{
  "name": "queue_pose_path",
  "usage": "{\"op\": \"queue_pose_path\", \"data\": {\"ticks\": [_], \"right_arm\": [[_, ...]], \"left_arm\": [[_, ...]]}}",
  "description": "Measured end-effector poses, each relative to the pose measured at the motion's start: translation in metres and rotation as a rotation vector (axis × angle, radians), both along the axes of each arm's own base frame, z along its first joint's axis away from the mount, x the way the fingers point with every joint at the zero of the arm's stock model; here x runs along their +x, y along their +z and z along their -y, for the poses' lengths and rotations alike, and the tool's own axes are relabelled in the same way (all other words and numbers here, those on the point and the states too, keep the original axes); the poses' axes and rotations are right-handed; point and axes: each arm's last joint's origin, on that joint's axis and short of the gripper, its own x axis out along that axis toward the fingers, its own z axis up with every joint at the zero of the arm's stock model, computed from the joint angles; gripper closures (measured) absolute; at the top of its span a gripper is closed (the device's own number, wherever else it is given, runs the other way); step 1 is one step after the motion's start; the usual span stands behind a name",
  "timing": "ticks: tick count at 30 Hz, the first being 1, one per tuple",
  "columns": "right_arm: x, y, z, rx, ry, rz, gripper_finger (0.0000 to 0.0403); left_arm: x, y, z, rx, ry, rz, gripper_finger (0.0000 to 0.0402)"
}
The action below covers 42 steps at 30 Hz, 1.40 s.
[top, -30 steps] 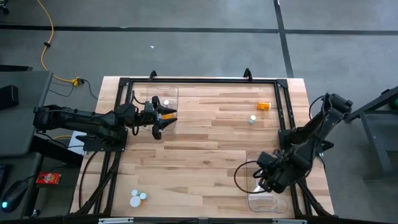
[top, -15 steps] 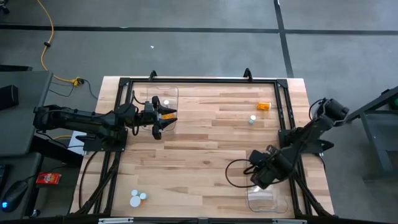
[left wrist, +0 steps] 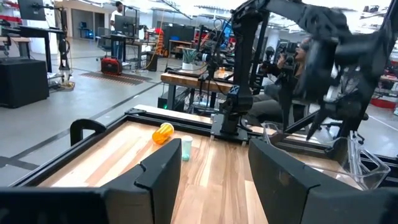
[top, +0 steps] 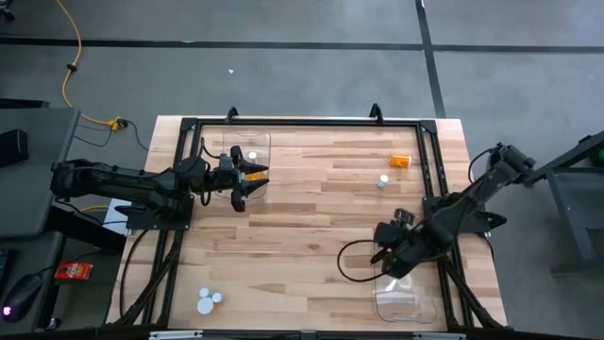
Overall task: Pick and place medicine bottles into bin by pill shape (circle, oval)
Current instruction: Put the blue tablet bottle into the right transparent bin
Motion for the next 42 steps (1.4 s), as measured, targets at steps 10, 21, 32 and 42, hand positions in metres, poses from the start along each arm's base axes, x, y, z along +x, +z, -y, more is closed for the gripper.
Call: {"op": "queue_pose_path", "data": {"ticks": [10, 21, 32, 42], "right_arm": [[-0.01, 0.001, 0.055, -0.275, -0.153, 0.244, 0.0207], [0.023, -0.044, 0.113, -0.256, 0.051, 0.754, 0.0208], [0.029, -0.032, 0.147, -0.395, -0.026, 0.855, 0.0209], [0.027, -0.038, 0.147, -0.378, -0.036, 0.796, 0.0208]], "left_arm": [[0.0, 0.0, 0.0, -0.004, -0.001, 0.0, 0.0227], [0.0, 0.0, 0.001, -0.001, -0.048, -0.003, 0.0227], [0.0, -0.001, 0.002, 0.036, -0.067, -0.015, 0.0227], [0.0, -0.001, 0.001, 0.036, -0.051, -0.015, 0.0227]]}}
